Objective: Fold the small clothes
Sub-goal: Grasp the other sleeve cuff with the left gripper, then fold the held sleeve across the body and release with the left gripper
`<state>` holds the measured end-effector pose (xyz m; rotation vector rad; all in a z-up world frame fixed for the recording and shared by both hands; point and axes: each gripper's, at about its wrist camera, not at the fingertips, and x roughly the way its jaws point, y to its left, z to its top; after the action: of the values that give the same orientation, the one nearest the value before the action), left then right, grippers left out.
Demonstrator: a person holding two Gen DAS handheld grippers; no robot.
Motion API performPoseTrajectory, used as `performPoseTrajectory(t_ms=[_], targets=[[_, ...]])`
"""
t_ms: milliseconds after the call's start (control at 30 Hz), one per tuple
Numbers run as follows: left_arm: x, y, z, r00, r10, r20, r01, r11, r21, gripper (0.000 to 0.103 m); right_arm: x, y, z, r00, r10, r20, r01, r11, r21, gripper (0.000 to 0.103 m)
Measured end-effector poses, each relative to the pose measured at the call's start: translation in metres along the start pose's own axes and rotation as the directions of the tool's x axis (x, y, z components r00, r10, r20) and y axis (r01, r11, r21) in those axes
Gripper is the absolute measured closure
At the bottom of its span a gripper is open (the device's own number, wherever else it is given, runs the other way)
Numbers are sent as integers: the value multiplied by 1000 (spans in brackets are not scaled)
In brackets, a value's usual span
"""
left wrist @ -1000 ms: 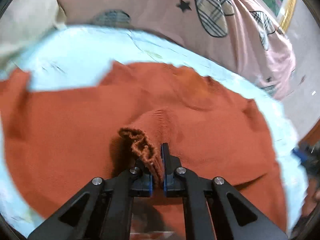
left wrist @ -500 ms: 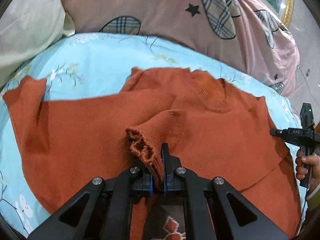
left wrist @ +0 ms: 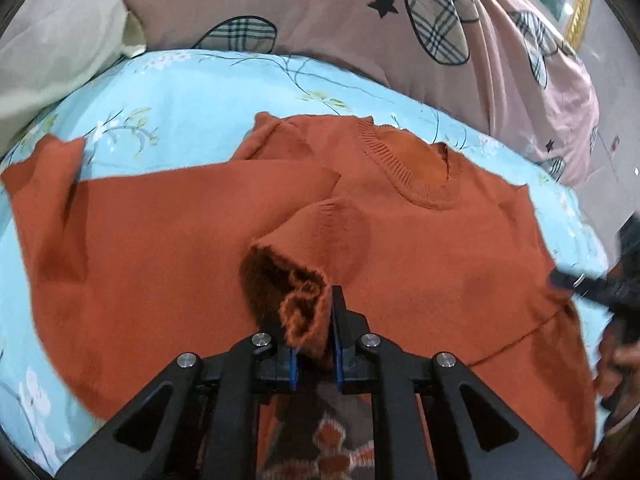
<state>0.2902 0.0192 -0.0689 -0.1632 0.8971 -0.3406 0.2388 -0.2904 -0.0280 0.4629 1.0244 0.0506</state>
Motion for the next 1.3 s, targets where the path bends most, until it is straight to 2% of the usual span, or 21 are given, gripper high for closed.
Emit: performPoseTrajectory(t_ms=[67,100,167,233,300,433,500,567,600,633,667,700,733,800,833,933,1067,1133,1167,1200,1300], targets=[[-23,11,-6,1000,-16,24,16,1000,-24,88,17,-4,-13,997,-48,-56,50,998,25,56],[-35,17,-7,999,-12,39,13,999,-30,85,15,-7,-17,999,-37,-39,39,998,43,56],[-60,43,-7,995,55,80,-51,997,-58,74,1,-6,-21,999,-26,-21,28,996,87,56],[-73,79,-1,987,132,95,-120,985,-123,55,-16,8,-27,1000,10,2,-10,997,71,56],[-74,118,7,981,177,79,-156,964,-217,53,-30,27,-35,998,60,22,-61,997,38,56],[-47,198,24,981,191,3,-174,899,-403,49,-36,63,-52,992,126,11,-126,992,-6,55],[-35,219,31,988,151,9,-130,881,-455,50,-37,72,-61,989,150,-6,-150,989,-8,55],[-29,233,45,991,122,50,-83,871,-484,49,-34,80,-72,987,156,-30,-157,988,-11,55],[-26,235,53,991,120,62,-75,870,-487,52,-32,84,-75,987,155,-44,-156,988,-16,55],[-21,238,62,990,117,73,-68,873,-483,60,-31,86,-78,987,154,-54,-155,988,-20,55],[-16,240,69,989,125,74,-75,877,-475,75,-29,87,-80,987,152,-60,-153,988,-22,55],[-11,241,74,989,132,60,-88,876,-474,98,-30,88,-83,987,150,-66,-152,988,-25,55],[-10,241,75,990,136,46,-97,871,-481,101,-28,90,-83,987,147,-70,-149,988,-27,55],[-27,227,74,983,158,98,-96,881,-462,101,-29,90,-82,988,144,-60,-146,989,-20,55],[-42,213,75,976,162,144,-85,898,-433,101,-32,88,-82,987,150,-49,-151,988,-12,55],[-94,166,75,958,119,262,-21,937,-348,101,-42,80,-81,988,157,-12,-157,988,1,55],[-165,93,92,911,15,411,84,972,-220,101,-50,70,-78,988,156,12,-157,987,19,55],[-194,50,102,879,-55,474,133,982,-131,101,-57,64,-78,987,158,30,-159,987,31,55],[-204,26,107,864,-96,493,154,985,-77,101,-60,61,-78,987,158,39,-160,986,36,55],[-206,7,111,858,-122,498,166,985,-44,101,-63,59,-79,986,158,48,-160,986,43,55],[-190,-56,111,862,-236,449,237,970,55,101,-71,45,-79,986,153,74,-158,985,73,55]])
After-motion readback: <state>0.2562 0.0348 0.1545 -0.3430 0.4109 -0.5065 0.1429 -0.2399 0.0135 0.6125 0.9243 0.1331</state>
